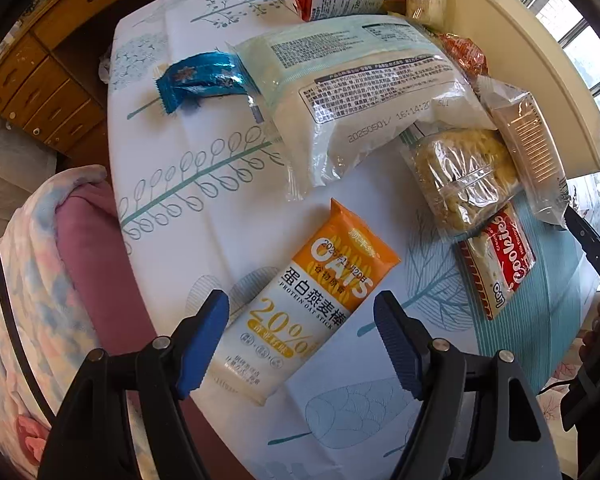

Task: Organize snacks
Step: 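Grasp the orange OATS bar with the left gripper while the right grasps the nut pack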

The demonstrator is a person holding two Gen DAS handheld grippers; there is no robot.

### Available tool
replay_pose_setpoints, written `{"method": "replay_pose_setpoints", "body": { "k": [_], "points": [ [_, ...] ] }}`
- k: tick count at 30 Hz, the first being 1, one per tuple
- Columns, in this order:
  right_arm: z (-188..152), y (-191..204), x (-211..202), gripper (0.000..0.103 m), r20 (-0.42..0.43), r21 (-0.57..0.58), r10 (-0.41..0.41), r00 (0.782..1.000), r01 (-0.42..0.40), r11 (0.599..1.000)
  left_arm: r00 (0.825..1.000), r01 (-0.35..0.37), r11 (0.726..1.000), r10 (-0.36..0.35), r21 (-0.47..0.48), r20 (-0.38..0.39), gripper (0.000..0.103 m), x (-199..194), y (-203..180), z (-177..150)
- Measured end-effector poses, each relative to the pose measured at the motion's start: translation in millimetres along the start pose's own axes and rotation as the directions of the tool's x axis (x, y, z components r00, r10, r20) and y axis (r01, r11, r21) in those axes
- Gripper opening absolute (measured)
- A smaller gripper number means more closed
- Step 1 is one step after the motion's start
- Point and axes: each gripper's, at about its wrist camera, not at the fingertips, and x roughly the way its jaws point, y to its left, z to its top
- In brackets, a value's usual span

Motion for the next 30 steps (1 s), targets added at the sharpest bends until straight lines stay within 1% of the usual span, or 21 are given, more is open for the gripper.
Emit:
{"method": "replay_pose_setpoints", "body": {
  "k": [3,5,10,14,15,16,22,30],
  "points": [
    [-2,4,6,0.067,-0.001,-0.022,-0.008,1.0,0.008,1.0,1.0,-0.005,1.0,0.005,0.003,-0.018,0.073,8,-1,4],
    [-1,4,10,0.068,-0.006,-0.021,-0.013,1.0,0.012,1.0,1.0,-0.001,1.0,0.001,0.005,-0.025,0.07,12,0,7],
    [-2,3,18,0.068,-0.007,-0.009,-0.015,1.0,0.014,1.0,1.0,-0.009,1.0,0.009,0.005,-0.026,0.055,18,3,6],
    [-3,1,21,0.068,0.009,-0.002,-0.018,1.0,0.018,1.0,1.0,-0.014,1.0,0.014,0.008,-0.014,0.047,17,3,7],
    [-3,0,21,0.068,0.014,0.002,-0.02,1.0,0.02,1.0,1.0,-0.016,1.0,0.016,0.006,-0.01,0.043,15,0,8],
    [-3,-1,21,0.066,0.02,0.008,-0.02,1.0,0.02,1.0,1.0,-0.015,1.0,0.015,0.004,-0.008,0.042,14,0,8],
    [-4,-9,18,0.057,0.047,0.04,-0.032,0.998,0.03,0.999,1.0,0.008,1.0,-0.007,-0.01,0.018,0.039,10,1,5],
    [-7,-17,9,0.056,0.068,0.061,-0.036,0.997,0.032,0.998,0.998,0.036,0.999,-0.035,-0.037,0.049,0.038,1,1,1]
  ]
}}
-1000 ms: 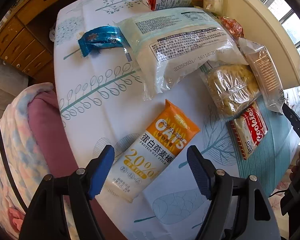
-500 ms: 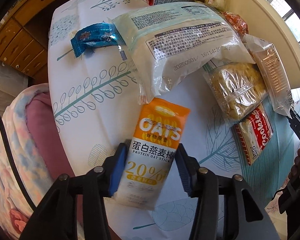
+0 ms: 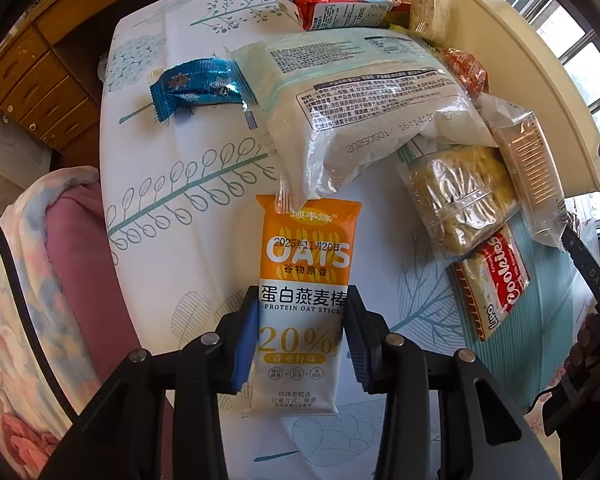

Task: Organize snacks
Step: 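Grasp the orange OATS bar with the left gripper while the right grasps the nut pack, then carry the OATS bar and nut pack into the white tray and release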

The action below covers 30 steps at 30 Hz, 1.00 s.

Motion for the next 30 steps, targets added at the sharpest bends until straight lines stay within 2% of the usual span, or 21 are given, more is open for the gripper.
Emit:
{"method": "replay_pose_setpoints", "body": {
  "k": [8,17,22,30],
  "points": [
    [5,-14,-17,0.056,0.017,0.038,0.005,1.0,-0.005,0.999,0.999,0.02,0.999,-0.019,-0.029,0.03,0.038,-26,-11,-9],
    [12,-40,-42,0.056,0.006,0.071,0.05,0.999,-0.05,0.996,0.992,0.058,0.997,-0.052,-0.046,0.116,0.038,-77,-33,-25],
    [19,-55,-56,0.056,-0.001,0.063,0.074,0.997,-0.074,0.995,0.987,0.115,0.988,-0.102,-0.102,0.12,0.038,-97,-47,-36],
    [44,-73,-67,0.056,-0.007,0.022,0.135,0.991,-0.135,0.991,0.965,0.204,0.966,-0.171,-0.157,0.2,0.039,-128,-86,-42]
  ]
}}
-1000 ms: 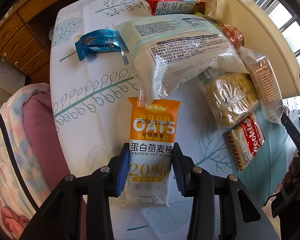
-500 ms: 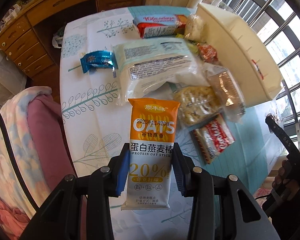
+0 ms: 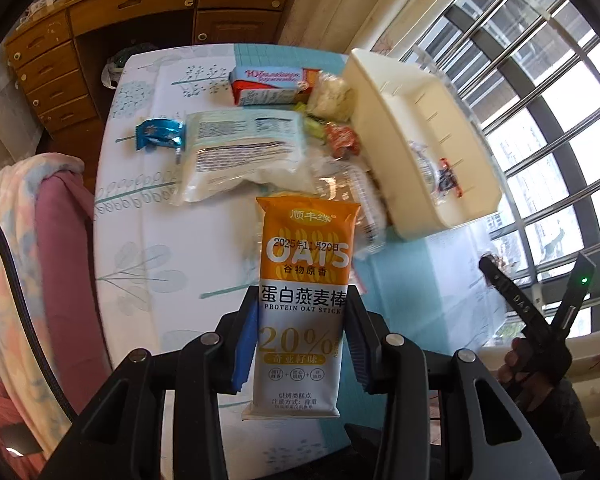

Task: Organize snacks
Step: 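Carry the OATS bar and nut pack into the white tray and release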

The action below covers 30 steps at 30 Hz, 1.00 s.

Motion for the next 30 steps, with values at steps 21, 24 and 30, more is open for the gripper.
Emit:
{"method": "replay_pose_setpoints", "body": {
  "k": [21,24,30],
  "points": [
    [84,-24,3,0.056,-0.063,-0.315,0.173,0.983,-0.184,0.931,0.964,0.178,0.98,-0.157,-0.084,0.215,0.039,9,-138,22],
    [94,-27,8,0.056,-0.067,-0.38,0.18,0.981,-0.192,0.905,0.954,0.204,0.973,-0.172,-0.108,0.246,0.039,19,-152,27],
    [118,-32,16,0.056,-0.059,-0.482,0.201,0.978,-0.204,0.852,0.943,0.217,0.966,-0.171,-0.138,0.284,0.04,42,-176,46]
  ]
}}
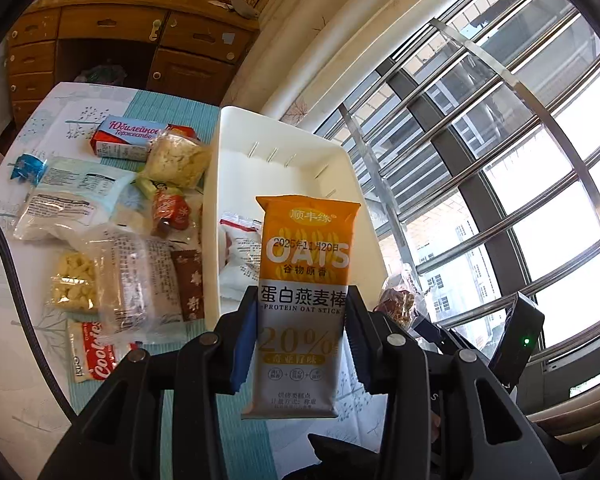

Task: Organize snacks
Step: 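Carry the OATS bar and nut pack into the white tray and release, then withdraw both grippers from the tray toward the remaining snacks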

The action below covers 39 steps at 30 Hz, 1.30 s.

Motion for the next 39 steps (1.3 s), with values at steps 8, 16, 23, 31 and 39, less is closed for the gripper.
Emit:
{"method": "replay_pose_setpoints", "body": {
  "k": [8,16,23,31,39],
  "points": [
    [20,-21,10,0.058,0.002,-0.028,0.027,1.0,-0.027,0.999,1.0,0.005,1.0,-0.005,0.015,0.012,0.04,37,-27,17],
    [22,-35,18,0.059,-0.026,-0.024,0.055,0.998,-0.056,0.998,1.0,0.004,1.0,-0.004,0.002,0.02,0.061,56,-39,23],
    [21,-43,24,0.075,-0.052,0.009,0.068,0.996,-0.067,0.998,0.999,-0.022,0.999,0.023,-0.024,0.035,0.071,52,-34,20],
    [16,-37,22,0.078,-0.049,0.029,0.118,0.992,-0.116,0.993,0.996,-0.082,0.996,0.084,-0.047,0.027,0.075,39,-23,14],
    [4,-20,26,0.078,-0.077,0.053,0.164,0.983,-0.16,0.986,0.988,-0.155,0.985,0.155,-0.071,-0.01,0.076,24,1,-5]
  ]
}}
